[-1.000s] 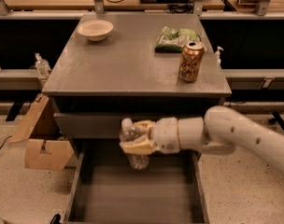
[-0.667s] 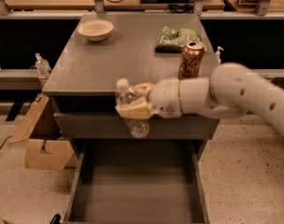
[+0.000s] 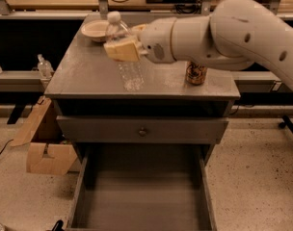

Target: Pick water bottle from middle drawer and place on counter

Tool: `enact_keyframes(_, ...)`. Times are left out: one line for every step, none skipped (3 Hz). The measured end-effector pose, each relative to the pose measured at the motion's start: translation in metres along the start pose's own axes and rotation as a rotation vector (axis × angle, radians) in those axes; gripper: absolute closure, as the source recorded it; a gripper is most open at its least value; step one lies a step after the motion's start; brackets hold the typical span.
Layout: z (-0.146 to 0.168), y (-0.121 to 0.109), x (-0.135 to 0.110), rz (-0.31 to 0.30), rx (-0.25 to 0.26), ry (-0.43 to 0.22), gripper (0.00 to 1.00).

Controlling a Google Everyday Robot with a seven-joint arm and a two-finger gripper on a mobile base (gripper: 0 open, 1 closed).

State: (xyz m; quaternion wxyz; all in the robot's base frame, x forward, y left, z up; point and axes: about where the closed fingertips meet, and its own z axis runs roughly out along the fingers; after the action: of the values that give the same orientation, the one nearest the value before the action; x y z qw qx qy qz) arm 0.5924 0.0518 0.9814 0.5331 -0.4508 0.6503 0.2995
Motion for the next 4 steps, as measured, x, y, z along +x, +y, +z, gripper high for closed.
enact_keyframes(0.04, -0.028, -0.024, 0.062, 0.099, -0.023, 1.0)
enact_keyframes(0.089, -0.036, -0.021, 0.114, 0.152, -0.041, 1.0)
enact_keyframes(0.129, -0.039, -0.01, 0.149, 0.199, -0.076, 1.0)
enact_keyframes(0.16, -0.042, 0.005, 0.175, 0.228, -0.111, 1.0)
